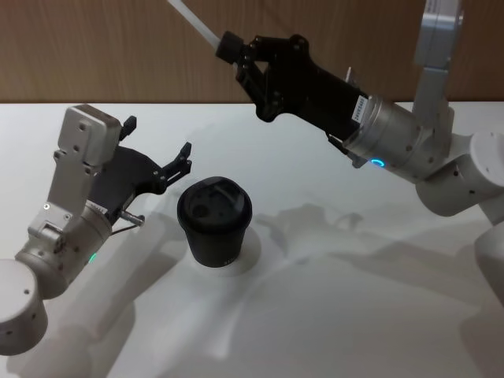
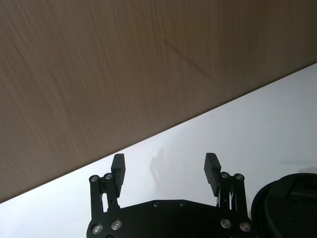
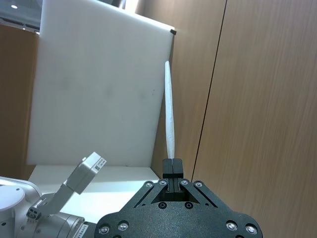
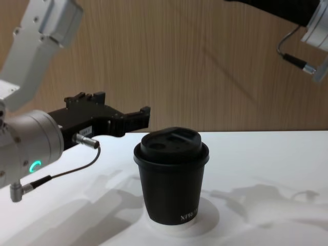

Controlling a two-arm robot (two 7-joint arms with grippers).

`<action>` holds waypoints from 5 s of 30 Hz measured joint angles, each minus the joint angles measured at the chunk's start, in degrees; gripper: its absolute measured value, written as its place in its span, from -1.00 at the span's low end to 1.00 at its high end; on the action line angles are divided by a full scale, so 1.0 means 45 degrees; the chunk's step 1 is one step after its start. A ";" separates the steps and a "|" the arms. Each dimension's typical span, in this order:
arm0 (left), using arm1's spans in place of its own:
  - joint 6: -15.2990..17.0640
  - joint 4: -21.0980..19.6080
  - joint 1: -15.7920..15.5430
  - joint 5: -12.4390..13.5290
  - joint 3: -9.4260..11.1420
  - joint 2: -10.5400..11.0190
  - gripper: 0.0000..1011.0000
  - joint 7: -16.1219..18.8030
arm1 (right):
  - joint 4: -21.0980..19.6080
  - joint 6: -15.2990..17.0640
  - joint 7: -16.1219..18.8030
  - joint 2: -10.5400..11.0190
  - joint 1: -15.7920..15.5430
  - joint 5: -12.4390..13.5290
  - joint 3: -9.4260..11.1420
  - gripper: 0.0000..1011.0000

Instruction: Pick up the straw with one hand, pass it to the other hand, and insert it into the cup.

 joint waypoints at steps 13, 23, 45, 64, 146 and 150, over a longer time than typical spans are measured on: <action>0.0013 -0.0699 0.0180 -0.1851 -0.0673 0.0261 0.98 -0.1761 | 0.0061 0.0168 -0.0100 -0.0074 0.0052 0.0048 -0.0122 -1.00; 0.0275 -0.1564 0.0384 -0.3576 -0.1302 0.0712 0.98 -0.3404 | 0.0079 0.0212 -0.0123 -0.0095 0.0064 0.0059 -0.0155 -1.00; 0.0007 -0.3236 0.1963 -0.7800 -0.3319 0.1404 0.98 -0.6187 | 0.0094 0.0247 -0.0145 -0.0112 0.0077 0.0075 -0.0176 -1.00; 0.0116 -0.1890 0.1699 -1.0891 -0.3575 0.0775 0.98 -0.8123 | 0.0091 0.0246 -0.0143 -0.0112 0.0077 0.0074 -0.0176 -1.00; 0.1147 0.1848 -0.2944 -1.3465 -0.1403 -0.0308 0.98 -1.0944 | 0.0092 0.0246 -0.0142 -0.0111 0.0076 0.0072 -0.0175 -1.00; 0.1083 0.1924 -0.3031 -1.3452 -0.1360 -0.0310 0.98 -1.0920 | 0.0092 0.0246 -0.0142 -0.0111 0.0076 0.0072 -0.0176 -1.00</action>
